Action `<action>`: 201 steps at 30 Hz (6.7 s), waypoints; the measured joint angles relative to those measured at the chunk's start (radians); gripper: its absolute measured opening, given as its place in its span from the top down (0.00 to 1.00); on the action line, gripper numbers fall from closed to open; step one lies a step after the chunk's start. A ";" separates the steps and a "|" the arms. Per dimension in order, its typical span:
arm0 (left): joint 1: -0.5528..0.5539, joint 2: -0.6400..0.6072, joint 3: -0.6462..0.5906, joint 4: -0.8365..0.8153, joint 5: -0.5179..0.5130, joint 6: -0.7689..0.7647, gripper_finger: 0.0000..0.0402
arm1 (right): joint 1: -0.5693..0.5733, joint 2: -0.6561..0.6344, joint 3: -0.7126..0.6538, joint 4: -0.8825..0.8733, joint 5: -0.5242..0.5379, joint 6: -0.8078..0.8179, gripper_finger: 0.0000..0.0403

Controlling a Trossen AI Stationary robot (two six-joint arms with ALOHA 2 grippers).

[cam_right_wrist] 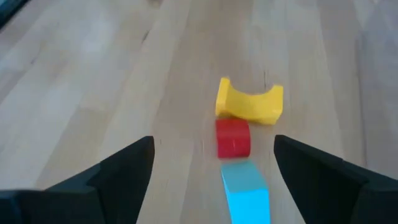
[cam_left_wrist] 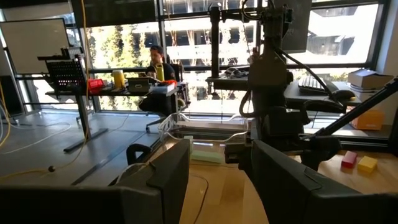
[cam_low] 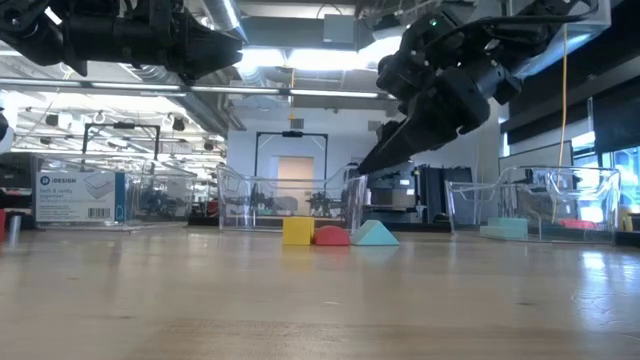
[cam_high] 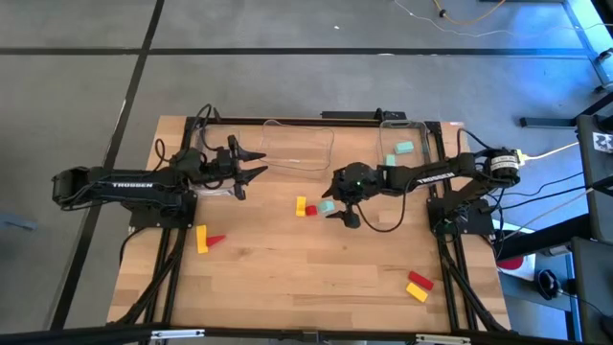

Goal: Sort & place blocks by color
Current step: Put the blue block into the right transparent bin, then put the left red block into the middle transparent bin

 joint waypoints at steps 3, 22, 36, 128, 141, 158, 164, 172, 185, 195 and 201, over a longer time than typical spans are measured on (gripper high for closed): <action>0.000 0.000 0.000 0.000 0.000 0.000 0.59 | 0.000 0.025 0.000 -0.004 -0.001 -0.019 0.18; 0.000 0.000 0.000 0.000 0.000 0.000 0.59 | -0.004 0.217 0.009 0.083 0.097 -0.121 0.18; 0.000 0.000 0.000 0.000 0.000 0.000 0.59 | -0.003 0.217 0.010 0.048 0.095 -0.088 0.38; -0.001 0.000 0.000 -0.015 0.047 0.026 0.59 | -0.365 -0.422 -0.101 -0.872 0.926 0.796 0.68; -0.001 0.000 0.000 -0.015 0.047 0.025 0.59 | -0.484 -0.422 -0.169 -0.828 0.785 0.757 0.67; -0.001 0.000 0.000 -0.015 0.019 0.026 0.59 | -0.432 -0.436 -0.109 -0.738 0.821 0.653 0.34; -0.001 0.000 0.000 -0.015 0.028 0.003 0.59 | -0.324 -0.468 -0.148 -0.330 0.727 0.407 0.37; -0.001 -0.003 0.000 -0.020 0.039 -0.001 0.59 | -0.261 -0.483 -0.227 0.152 0.357 0.219 0.37; -0.008 -0.157 0.001 -0.176 0.064 -0.036 0.59 | -0.256 -0.724 -0.338 0.268 0.173 0.197 0.37; -0.018 -0.158 0.001 -0.172 0.079 -0.046 0.59 | -0.216 -0.752 -0.348 0.277 0.163 0.196 0.37; -0.018 -0.158 0.001 -0.172 0.079 -0.041 0.59 | -0.210 -0.752 -0.348 0.278 0.164 0.187 0.37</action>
